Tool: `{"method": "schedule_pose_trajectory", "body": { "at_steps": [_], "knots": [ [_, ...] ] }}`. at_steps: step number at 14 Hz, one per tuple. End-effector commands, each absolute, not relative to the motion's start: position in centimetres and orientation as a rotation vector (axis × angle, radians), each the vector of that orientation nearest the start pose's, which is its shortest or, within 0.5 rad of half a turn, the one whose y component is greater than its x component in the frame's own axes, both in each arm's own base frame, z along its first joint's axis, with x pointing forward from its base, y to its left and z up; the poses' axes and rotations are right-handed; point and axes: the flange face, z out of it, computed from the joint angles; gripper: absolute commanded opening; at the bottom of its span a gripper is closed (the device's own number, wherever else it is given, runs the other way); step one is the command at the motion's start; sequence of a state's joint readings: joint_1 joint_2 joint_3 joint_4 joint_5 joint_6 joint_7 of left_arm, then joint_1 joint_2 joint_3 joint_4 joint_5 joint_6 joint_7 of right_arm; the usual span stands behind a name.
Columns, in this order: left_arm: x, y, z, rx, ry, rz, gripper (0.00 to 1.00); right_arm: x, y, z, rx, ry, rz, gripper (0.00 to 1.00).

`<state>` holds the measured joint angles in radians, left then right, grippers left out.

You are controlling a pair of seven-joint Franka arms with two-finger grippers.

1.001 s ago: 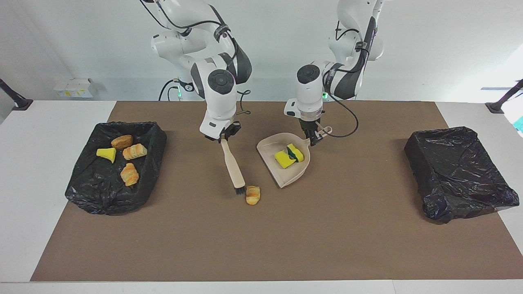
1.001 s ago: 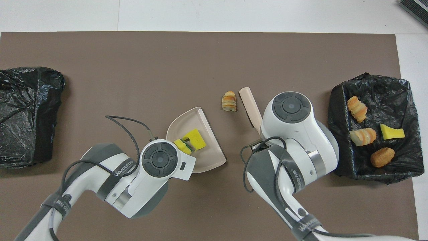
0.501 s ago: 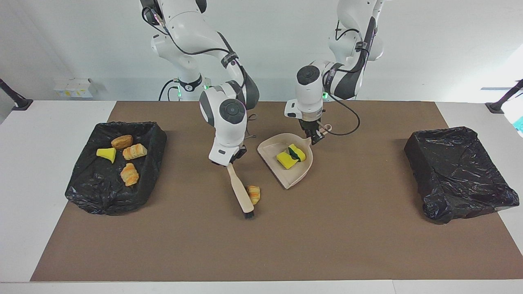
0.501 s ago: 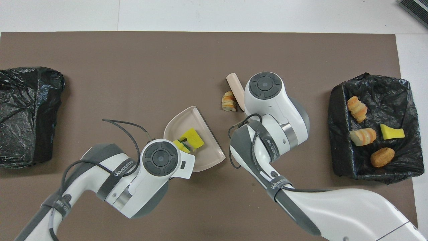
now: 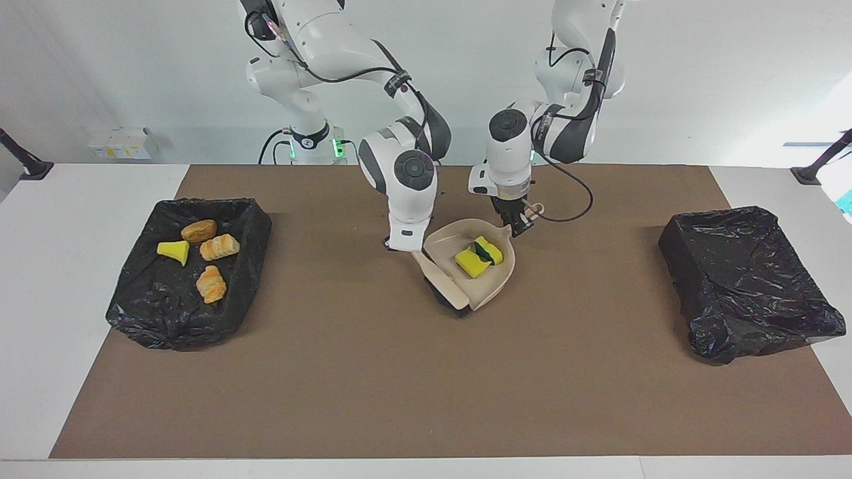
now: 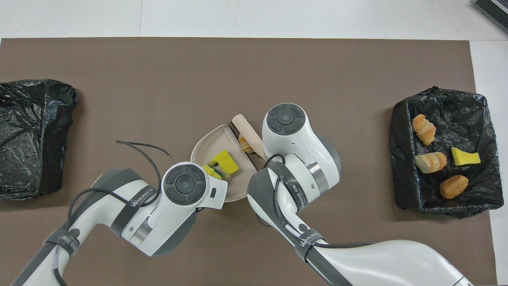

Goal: Sweep and dump trash in bin
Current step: 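Sweep the bread chunk into the dustpan with the right gripper's brush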

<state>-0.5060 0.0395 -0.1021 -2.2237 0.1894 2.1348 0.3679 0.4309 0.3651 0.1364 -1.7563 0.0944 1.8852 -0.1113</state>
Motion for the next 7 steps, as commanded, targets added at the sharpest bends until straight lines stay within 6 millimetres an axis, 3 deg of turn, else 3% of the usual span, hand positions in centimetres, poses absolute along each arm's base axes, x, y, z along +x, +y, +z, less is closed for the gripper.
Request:
{"method": "schedule_pose_trajectory", "body": {
  "at_steps": [1,4,7],
  "knots": [
    [42.8,-28.1,34.4,-2.559,1.514,0.168,0.00,49.9,34.5,38.2,-2.775,-0.835,0.402,0.00],
    [42.8,-28.1,34.4,-2.559,1.514,0.168,0.00,49.6,33.4,40.3,-2.779,-0.764,0.442,0.00],
    [42.8,-28.1,34.4,-2.549,1.535,0.166,0.00,49.7,31.1,42.6,-2.786,-0.733,0.455,0.00]
  ]
}}
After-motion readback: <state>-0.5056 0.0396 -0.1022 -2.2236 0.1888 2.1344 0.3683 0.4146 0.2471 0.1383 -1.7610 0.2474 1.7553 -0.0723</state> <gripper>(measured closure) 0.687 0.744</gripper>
